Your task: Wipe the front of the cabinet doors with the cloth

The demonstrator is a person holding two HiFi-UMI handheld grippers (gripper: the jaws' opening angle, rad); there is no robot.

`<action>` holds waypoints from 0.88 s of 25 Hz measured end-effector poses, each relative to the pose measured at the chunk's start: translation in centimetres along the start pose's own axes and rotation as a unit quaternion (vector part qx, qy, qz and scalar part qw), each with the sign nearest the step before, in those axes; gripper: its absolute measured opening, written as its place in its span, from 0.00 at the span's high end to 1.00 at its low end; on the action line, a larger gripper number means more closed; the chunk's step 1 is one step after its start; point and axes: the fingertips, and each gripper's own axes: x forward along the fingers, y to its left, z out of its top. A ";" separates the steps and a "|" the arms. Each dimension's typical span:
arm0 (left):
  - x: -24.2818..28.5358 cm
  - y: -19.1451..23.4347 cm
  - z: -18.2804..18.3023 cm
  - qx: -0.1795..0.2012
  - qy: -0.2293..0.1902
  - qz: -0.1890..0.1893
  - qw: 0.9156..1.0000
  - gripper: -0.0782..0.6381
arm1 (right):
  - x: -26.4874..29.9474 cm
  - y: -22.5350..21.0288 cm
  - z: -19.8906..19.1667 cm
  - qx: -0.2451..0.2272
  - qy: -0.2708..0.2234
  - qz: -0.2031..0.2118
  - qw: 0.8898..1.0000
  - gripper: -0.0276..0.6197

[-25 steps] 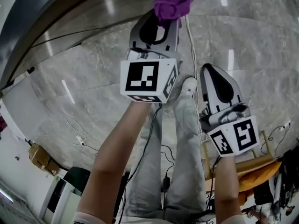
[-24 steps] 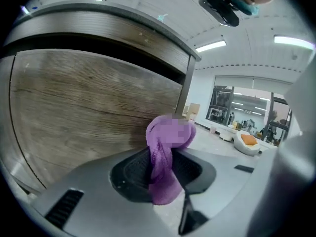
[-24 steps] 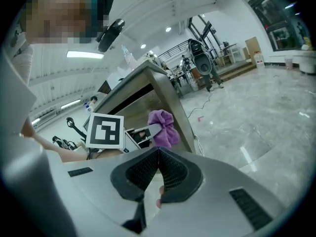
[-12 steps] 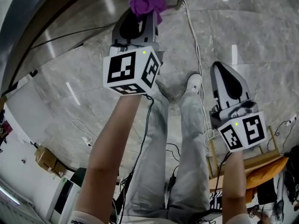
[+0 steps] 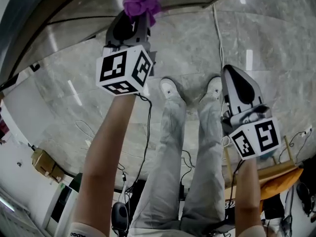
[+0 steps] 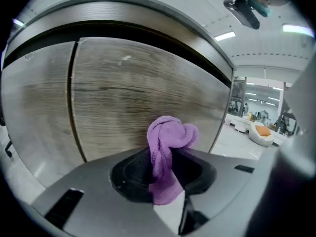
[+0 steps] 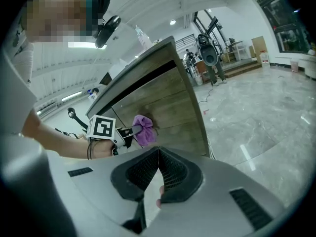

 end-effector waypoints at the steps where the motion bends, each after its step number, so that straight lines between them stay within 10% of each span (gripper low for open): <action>1: -0.3 1.1 -0.1 0.002 0.001 0.004 1.000 0.74 | 0.5 0.7 0.0 -0.005 0.003 0.005 1.000 0.91; 13: -3.7 10.2 -1.7 -0.004 0.022 0.090 0.996 0.74 | 3.0 2.8 -0.8 -0.020 0.024 0.026 0.999 0.91; 22: -3.7 5.0 -1.8 0.027 0.011 0.079 0.996 0.74 | 2.1 -0.4 0.2 -0.022 0.027 0.042 0.998 0.91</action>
